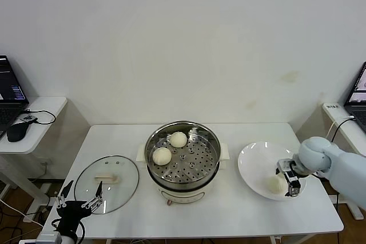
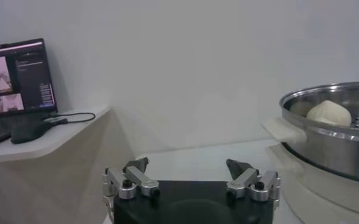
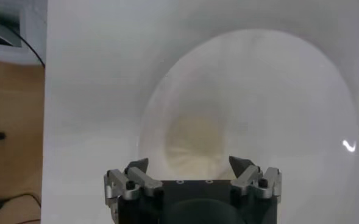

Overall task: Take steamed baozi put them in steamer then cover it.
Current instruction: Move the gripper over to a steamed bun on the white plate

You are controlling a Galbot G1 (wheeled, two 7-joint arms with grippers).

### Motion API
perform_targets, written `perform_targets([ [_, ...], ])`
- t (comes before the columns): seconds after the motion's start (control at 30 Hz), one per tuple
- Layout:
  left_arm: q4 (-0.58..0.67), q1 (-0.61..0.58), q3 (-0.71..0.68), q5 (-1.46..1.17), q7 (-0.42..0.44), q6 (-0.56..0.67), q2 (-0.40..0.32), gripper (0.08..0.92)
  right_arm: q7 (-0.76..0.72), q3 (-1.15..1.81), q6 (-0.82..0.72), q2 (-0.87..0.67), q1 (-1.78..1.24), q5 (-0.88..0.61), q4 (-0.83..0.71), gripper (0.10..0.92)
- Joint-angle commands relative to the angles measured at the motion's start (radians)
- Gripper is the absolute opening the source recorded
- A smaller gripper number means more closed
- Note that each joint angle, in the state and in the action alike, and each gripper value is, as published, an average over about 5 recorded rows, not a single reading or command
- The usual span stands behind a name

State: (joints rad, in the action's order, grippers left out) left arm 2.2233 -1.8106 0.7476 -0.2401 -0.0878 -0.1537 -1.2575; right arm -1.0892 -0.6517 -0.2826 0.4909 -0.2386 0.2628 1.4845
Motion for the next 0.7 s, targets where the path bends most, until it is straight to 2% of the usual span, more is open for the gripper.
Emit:
perform_targets([
  [0.03,-0.001,0.001,-0.001,0.001,0.001,0.000,-0.001,0.823,0.021,0.036,-0.005,0.041,-0.040,0.012,-0.038,0.816],
  [0.5,0.000,0.000,-0.001,0.000,0.001,0.001,-0.004,0.823,0.026,0.037,-0.025,0.076,-0.042,0.019,-0.062,0.740],
  [0.7,0.002,0.000,0.001,0.000,0.001,0.001,-0.005,0.823,0.019,0.045,-0.029,0.073,-0.031,0.010,-0.059,0.663],
])
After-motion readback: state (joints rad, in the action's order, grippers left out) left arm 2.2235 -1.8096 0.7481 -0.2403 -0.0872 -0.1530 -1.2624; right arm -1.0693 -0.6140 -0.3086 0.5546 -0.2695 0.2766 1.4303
